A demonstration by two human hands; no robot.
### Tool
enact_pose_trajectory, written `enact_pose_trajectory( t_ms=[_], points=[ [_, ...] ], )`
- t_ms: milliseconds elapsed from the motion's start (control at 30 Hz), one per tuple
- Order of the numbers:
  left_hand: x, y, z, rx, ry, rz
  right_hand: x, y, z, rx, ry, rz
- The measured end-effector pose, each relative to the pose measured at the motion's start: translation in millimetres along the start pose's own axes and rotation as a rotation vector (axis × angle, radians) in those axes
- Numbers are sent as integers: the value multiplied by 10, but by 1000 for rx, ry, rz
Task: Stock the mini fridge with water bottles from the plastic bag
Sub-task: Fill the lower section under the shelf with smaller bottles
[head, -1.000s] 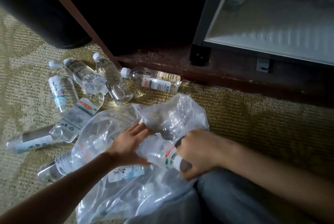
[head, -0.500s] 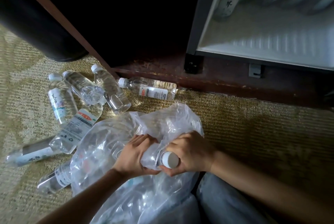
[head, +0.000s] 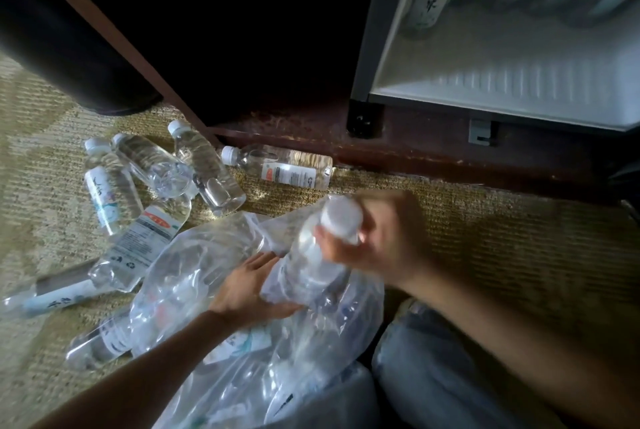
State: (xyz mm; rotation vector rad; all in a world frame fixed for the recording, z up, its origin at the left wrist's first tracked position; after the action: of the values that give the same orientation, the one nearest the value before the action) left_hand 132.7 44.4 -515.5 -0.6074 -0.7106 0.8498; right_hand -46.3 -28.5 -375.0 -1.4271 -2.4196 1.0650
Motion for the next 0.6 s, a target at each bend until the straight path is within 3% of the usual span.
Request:
enact_pose_trajectory(
  t_ms=[100, 167, 200, 267, 333, 400, 600],
  points=[
    [-78, -221, 157, 159, -88, -51, -409, -13, 242, -144, 121, -220],
    [-176, -499, 344, 351, -41, 132, -441, 114, 458, -364, 262, -296],
    [-251, -594, 429, 409, -31, 184, -412, 156, 530, -466, 318, -288],
    [-411, -648, 656, 489, -19, 130, -320, 194, 641, -602, 391, -204],
    [-521, -583, 838, 626, -45, 105, -258, 165, 720, -654, 484, -98],
    [-538, -458, 908, 721, -72, 183, -209, 130, 771, -653, 580, -39],
    [-475, -267, 1122, 571, -208, 318, -103, 157, 871, -574, 766, 13]
  ],
)
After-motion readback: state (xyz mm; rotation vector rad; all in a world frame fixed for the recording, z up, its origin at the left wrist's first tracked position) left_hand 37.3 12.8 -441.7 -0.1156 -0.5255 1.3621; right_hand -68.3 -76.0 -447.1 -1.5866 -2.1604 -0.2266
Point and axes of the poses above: each hand's wrist, its own x-axis away from the middle knuckle, its own y-axis out of the palm, z = x × y, the point moved 5 cm from there along -x, towards the middle knuckle, and after that the axes turned 10 degrees about -z, right-handed, at the moved point
